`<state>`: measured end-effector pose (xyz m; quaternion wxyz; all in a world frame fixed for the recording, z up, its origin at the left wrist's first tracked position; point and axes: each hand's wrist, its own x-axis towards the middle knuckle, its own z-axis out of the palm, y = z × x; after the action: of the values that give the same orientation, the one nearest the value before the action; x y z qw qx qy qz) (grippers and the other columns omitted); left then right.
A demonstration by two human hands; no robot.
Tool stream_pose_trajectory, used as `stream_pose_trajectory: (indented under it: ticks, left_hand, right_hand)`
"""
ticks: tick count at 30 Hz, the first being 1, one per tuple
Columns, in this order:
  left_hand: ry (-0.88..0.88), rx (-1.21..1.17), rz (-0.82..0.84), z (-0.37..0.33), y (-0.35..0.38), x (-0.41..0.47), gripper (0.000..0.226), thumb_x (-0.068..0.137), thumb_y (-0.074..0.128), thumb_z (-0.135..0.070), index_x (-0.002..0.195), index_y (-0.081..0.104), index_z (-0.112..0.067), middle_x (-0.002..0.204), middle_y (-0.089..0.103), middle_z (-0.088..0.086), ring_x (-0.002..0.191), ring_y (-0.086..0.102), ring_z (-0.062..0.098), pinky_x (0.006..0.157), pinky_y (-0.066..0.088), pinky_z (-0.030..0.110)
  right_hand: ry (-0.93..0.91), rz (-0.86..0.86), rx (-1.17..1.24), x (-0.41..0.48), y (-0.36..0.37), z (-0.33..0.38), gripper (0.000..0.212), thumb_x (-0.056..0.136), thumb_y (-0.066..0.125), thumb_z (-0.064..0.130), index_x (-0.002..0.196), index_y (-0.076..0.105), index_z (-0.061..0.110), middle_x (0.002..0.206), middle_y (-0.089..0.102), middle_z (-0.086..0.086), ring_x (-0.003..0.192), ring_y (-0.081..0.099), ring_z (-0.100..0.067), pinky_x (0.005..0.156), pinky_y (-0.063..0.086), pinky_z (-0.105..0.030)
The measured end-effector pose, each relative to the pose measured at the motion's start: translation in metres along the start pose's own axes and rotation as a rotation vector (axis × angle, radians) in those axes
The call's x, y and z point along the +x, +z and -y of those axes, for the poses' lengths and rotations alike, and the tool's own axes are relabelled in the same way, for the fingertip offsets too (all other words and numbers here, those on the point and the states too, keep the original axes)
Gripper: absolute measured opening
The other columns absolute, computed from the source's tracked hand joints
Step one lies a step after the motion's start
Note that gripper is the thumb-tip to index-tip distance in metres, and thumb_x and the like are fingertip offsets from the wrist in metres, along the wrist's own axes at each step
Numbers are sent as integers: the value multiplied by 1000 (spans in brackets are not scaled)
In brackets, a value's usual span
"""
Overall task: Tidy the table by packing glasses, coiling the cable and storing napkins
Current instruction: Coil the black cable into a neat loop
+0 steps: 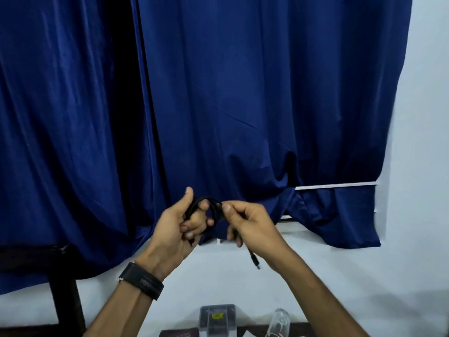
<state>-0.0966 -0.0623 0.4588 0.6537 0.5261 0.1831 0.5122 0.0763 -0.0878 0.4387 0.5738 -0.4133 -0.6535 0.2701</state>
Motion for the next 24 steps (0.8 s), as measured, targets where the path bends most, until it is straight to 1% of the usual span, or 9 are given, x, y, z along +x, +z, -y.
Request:
stream_pose_trajectory:
  ticks: [2, 4, 5, 10, 13, 17, 20, 22, 24]
  left_hand:
    - [-30, -98, 2, -1, -2, -2, 61, 100, 42, -56, 68, 65, -10, 38, 23, -6, 37, 27, 12, 65, 47, 24]
    - [-64, -142, -5, 1, -3, -6, 60, 99, 44, -55, 64, 64, -11, 38, 23, -5, 35, 27, 13, 64, 50, 24]
    - [-73, -138, -25, 3, -3, -6, 59, 100, 44, -53, 62, 63, -13, 37, 23, -6, 35, 28, 12, 61, 50, 23]
    - [-69, 9, -147, 13, 3, -1, 57, 103, 43, -48, 58, 59, -17, 38, 23, -6, 35, 22, 10, 59, 33, 28]
    - [-56, 142, -195, 18, 8, 2, 56, 106, 40, -47, 64, 58, -14, 40, 26, -4, 36, 26, 11, 53, 37, 24]
    - [-23, 226, -267, 25, 10, 3, 68, 105, 41, -54, 60, 72, -13, 51, 55, 6, 45, 54, 19, 56, 49, 30]
    - [-10, 352, -206, 25, 2, 0, 57, 100, 49, -56, 94, 78, -8, 73, 74, 18, 66, 74, 27, 62, 60, 32]
    - [25, 443, -141, 25, -4, -4, 54, 93, 58, -57, 126, 58, -15, 81, 76, 17, 78, 77, 27, 69, 60, 34]
    - [62, 525, -54, 26, -7, -8, 63, 85, 61, -59, 137, 33, -34, 80, 76, 9, 83, 77, 23, 71, 58, 31]
  right_hand:
    - [5, 22, 9, -6, 4, -1, 23, 105, 56, 30, 110, 78, 29, 84, 76, 7, 55, 58, -13, 51, 47, -23]
    - [35, 26, 63, -9, 8, -3, 25, 105, 56, 27, 118, 77, 22, 113, 74, 9, 66, 66, -13, 56, 52, -24]
    - [59, 42, 103, -11, 9, -3, 26, 106, 55, 28, 121, 75, 21, 115, 74, 7, 71, 68, -12, 58, 54, -23]
    - [34, 46, -41, -17, 21, -9, 24, 106, 52, 36, 105, 74, 26, 101, 66, -4, 73, 64, -9, 63, 59, -29]
    - [-18, -80, -215, -18, 23, -15, 24, 106, 48, 35, 100, 70, 26, 85, 56, 4, 60, 58, -8, 65, 59, -39]
    - [-118, -153, -392, -20, 23, -16, 23, 107, 45, 32, 111, 67, 26, 86, 55, 7, 71, 58, -8, 63, 46, -18]
    - [-137, -164, -493, -21, 19, -16, 23, 107, 44, 28, 113, 65, 23, 91, 55, 7, 82, 56, -9, 69, 43, -20]
    - [-140, -167, -513, -23, 16, -18, 23, 106, 43, 26, 113, 65, 20, 93, 56, 5, 83, 56, -9, 72, 45, -23]
    - [-134, -170, -548, -25, 14, -19, 26, 107, 41, 25, 115, 64, 19, 94, 55, 5, 83, 56, -10, 73, 46, -24]
